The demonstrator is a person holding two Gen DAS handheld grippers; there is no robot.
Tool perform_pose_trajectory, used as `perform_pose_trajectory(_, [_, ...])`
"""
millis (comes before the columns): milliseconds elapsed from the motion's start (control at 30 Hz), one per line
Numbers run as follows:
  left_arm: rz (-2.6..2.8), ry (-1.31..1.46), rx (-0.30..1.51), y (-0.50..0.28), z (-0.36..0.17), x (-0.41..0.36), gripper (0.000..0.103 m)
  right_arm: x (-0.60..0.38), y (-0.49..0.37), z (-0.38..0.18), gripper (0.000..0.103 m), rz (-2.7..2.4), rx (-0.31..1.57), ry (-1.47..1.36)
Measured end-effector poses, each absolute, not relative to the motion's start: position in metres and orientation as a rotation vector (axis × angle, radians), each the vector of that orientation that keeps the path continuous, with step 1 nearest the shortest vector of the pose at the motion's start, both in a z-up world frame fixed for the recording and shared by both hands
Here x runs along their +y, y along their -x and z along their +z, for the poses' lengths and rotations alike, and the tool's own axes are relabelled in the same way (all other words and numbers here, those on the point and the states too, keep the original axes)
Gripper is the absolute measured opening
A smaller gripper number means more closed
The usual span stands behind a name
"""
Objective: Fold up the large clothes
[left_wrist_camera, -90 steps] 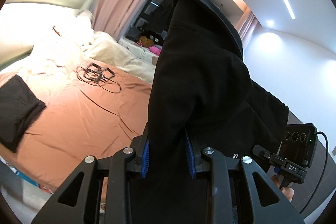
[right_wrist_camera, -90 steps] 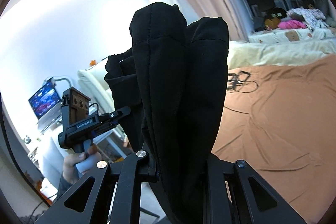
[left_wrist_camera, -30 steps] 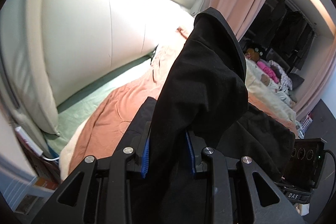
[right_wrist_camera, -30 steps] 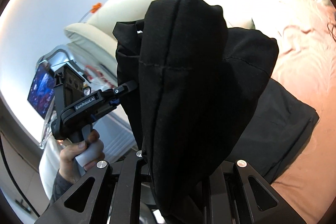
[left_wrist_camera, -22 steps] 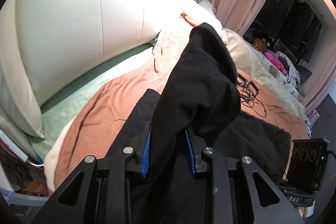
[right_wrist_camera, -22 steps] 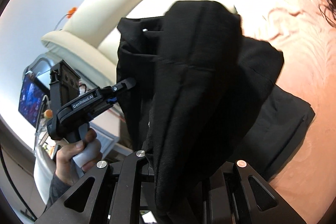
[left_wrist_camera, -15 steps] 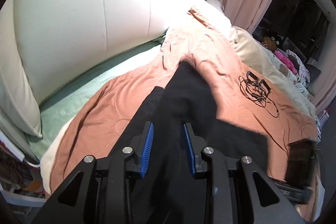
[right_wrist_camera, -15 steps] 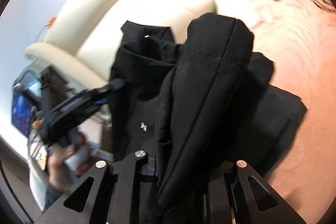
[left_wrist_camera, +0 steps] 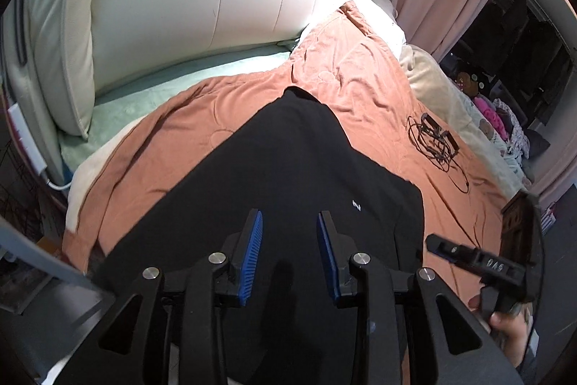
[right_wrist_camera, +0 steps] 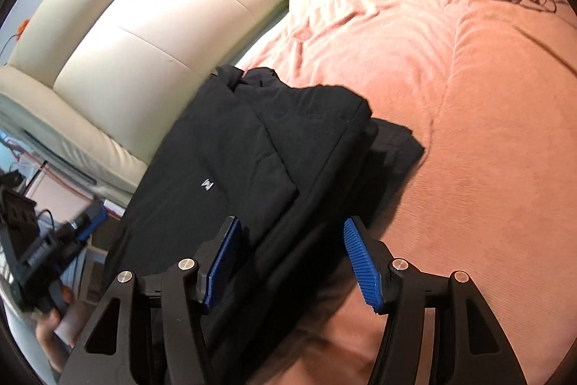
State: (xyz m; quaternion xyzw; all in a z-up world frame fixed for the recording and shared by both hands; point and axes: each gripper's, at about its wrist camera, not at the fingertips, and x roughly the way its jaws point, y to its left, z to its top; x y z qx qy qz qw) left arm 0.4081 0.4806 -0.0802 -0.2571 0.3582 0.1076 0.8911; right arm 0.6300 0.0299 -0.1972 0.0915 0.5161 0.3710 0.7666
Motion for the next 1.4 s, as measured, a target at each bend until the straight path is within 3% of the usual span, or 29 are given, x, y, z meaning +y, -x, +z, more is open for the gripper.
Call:
perform_pose_trajectory(67, [0.229, 0.529, 0.744, -0.399, -0.078, 0.473, 0.037, 0.026, -0.626, -0.190, 0.060, 0.821, 1.114, -0.198])
perform_pose_trajectory(133, [0.228, 0.534, 0.730, -0.390, -0.072, 0.464, 0.058, 0.018, -0.620, -0.178, 0.064, 0.823, 1.103, -0.182])
perform_pose_trajectory(200, [0.235, 0.522, 0.706, -0.379, -0.063, 0.453, 0.071, 0.014, -0.615, -0.168, 0.069, 0.831, 1.092, -0.173])
perform_pose_trajectory(400, [0.228, 0.485, 0.671, -0.355, -0.037, 0.416, 0.074, -0.010, -0.589, -0.135, 0.085, 0.840, 1.036, -0.091])
perform_pose_trajectory(467, [0.232, 0.469, 0.654, -0.345, -0.029, 0.403, 0.081, -0.018, -0.581, -0.124, 0.090, 0.822, 1.019, -0.063])
perform_pose_trajectory(533, [0.245, 0.452, 0.635, -0.334, -0.021, 0.388, 0.097, -0.034, -0.569, -0.107, 0.103, 0.825, 0.986, -0.057])
perform_pose_trajectory(567, [0.249, 0.445, 0.626, -0.329, -0.019, 0.382, 0.098, -0.038, -0.565, -0.102, 0.103, 0.827, 0.975, -0.056])
perform_pose_trajectory(933, [0.214, 0.410, 0.581, -0.288, -0.001, 0.317, 0.099, -0.123, -0.517, -0.057, 0.103, 0.786, 0.871, -0.025])
perform_pose_trajectory(1400, [0.087, 0.357, 0.540, -0.226, 0.004, 0.244, 0.099, -0.220, -0.442, -0.041, 0.103, 0.676, 0.769, -0.009])
